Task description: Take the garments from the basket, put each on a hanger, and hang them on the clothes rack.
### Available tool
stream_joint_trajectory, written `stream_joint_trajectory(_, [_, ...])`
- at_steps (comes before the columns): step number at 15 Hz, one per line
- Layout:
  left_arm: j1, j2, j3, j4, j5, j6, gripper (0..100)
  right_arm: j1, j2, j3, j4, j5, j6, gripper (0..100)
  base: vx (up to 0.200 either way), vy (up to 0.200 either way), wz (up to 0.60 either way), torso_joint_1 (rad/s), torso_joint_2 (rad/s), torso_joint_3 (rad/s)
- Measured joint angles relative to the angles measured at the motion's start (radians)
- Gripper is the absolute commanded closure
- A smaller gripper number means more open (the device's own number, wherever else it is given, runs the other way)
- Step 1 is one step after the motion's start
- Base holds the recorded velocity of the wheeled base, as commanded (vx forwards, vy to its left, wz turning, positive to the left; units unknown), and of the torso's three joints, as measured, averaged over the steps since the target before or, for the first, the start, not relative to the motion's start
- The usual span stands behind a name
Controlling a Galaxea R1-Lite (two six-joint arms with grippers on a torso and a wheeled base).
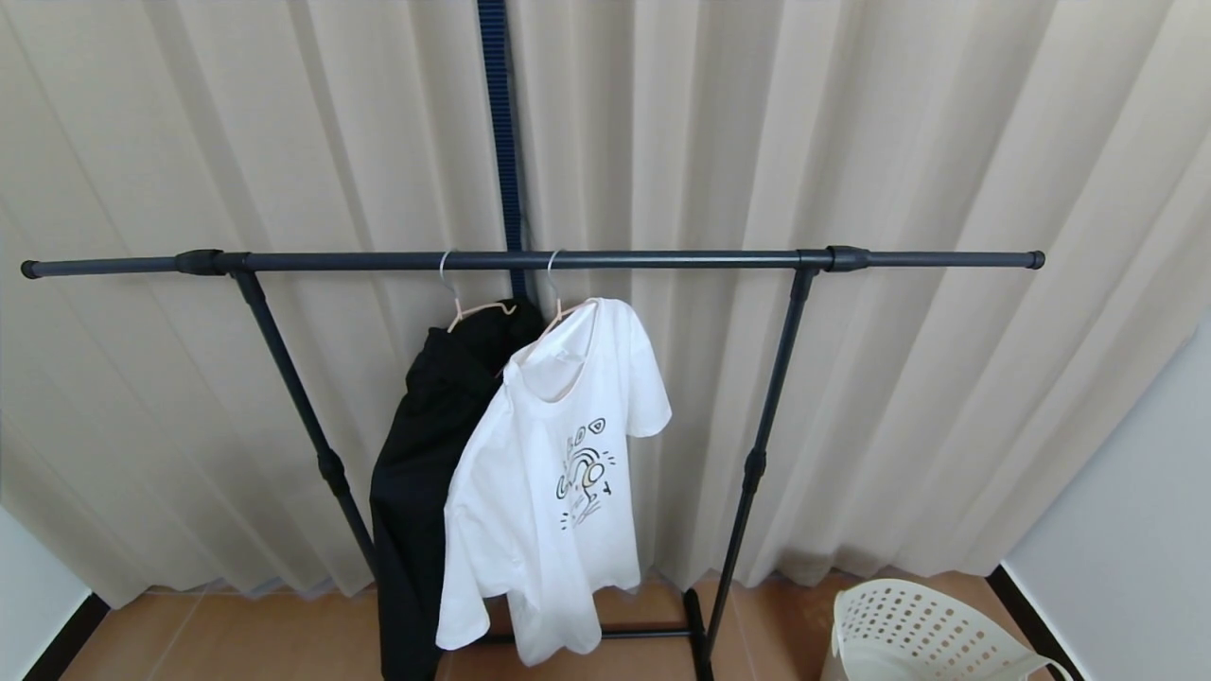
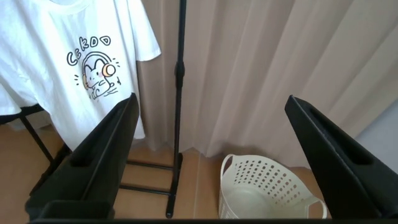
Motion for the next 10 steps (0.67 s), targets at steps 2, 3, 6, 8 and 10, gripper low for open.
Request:
stream_joint_trajectory(2, [0.000, -0.002, 0.000, -0.001, 0.000, -0.023, 0, 0.000, 0.000, 0.002, -0.001, -0.007, 0.004, 0, 0.000, 0.000, 0.00, 0.000, 0.00, 0.000])
stream_joint_trajectory(3, [0.000, -0.002, 0.000, -0.003, 0.000, -0.036, 0, 0.000, 0.000, 0.002, -0.001, -0.007, 0.005, 0, 0.000, 0.000, 0.00, 0.000, 0.00, 0.000])
stream_joint_trajectory(6, [0.000, -0.003, 0.001, -0.004, 0.000, -0.044, 0, 0.000, 0.000, 0.002, -0.001, -0.008, 0.006, 0, 0.000, 0.000, 0.00, 0.000, 0.00, 0.000])
stream_joint_trajectory(8, [-0.001, -0.003, 0.001, -0.004, 0.000, -0.044, 0, 0.000, 0.000, 0.002, -0.001, -0.008, 0.006, 0, 0.000, 0.000, 0.00, 0.000, 0.00, 0.000])
stream_joint_trajectory(10, [-0.001, -0.003, 0.001, -0.004, 0.000, -0.044, 0, 0.000, 0.000, 0.002, -0.001, -0.009, 0.008, 0, 0.000, 0.000, 0.00, 0.000, 0.00, 0.000])
